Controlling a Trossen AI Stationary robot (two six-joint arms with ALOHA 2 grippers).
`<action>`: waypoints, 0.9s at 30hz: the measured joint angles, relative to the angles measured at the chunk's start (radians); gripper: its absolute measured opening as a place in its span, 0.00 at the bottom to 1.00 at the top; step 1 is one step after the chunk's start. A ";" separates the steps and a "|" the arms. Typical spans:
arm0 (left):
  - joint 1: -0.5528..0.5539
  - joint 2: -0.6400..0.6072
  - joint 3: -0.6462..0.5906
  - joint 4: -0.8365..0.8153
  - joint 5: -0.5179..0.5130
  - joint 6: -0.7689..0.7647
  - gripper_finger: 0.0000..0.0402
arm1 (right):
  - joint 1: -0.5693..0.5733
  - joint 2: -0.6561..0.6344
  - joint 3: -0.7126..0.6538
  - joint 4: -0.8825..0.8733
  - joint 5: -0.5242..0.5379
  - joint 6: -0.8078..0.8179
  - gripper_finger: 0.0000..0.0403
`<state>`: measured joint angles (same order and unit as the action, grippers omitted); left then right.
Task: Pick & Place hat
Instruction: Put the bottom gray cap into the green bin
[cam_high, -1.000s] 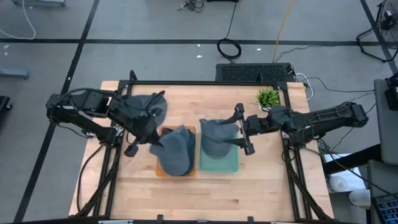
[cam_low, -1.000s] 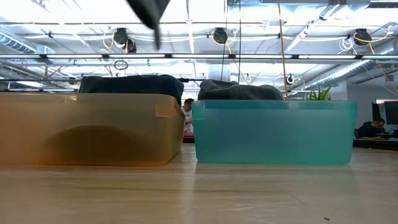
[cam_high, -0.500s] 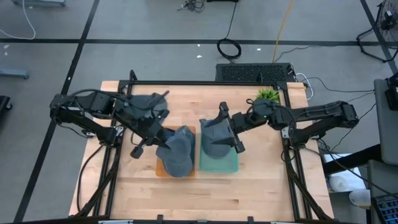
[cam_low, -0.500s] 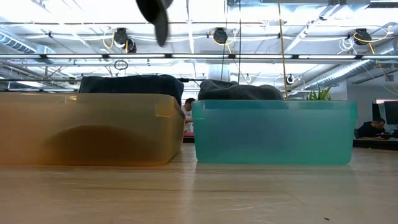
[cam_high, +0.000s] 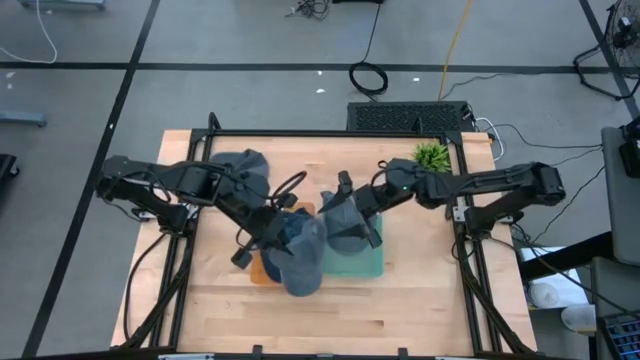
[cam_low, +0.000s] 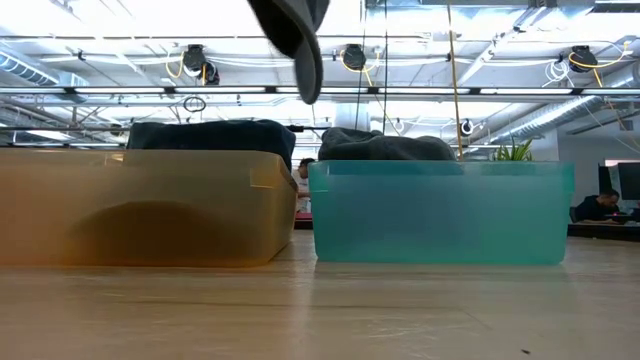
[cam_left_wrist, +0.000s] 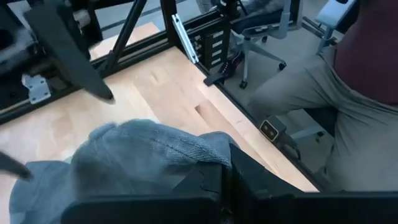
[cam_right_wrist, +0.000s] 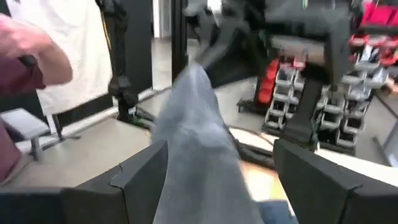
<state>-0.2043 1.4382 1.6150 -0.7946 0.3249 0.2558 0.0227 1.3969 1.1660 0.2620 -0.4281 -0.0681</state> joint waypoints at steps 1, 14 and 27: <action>0.000 0.003 0.000 0.003 0.000 0.005 0.01 | 0.000 0.010 0.000 -0.001 -0.004 -0.001 0.69; 0.003 0.002 0.000 0.016 0.021 -0.001 0.01 | 0.027 0.126 -0.001 0.118 -0.130 -0.002 0.68; 0.017 0.002 0.000 -0.005 -0.074 -0.049 0.01 | 0.066 0.097 -0.001 0.115 -0.179 0.056 0.57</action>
<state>-0.1873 1.4403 1.6150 -0.7998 0.2504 0.2069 0.0883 1.4941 1.1652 0.3770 -0.6076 -0.0124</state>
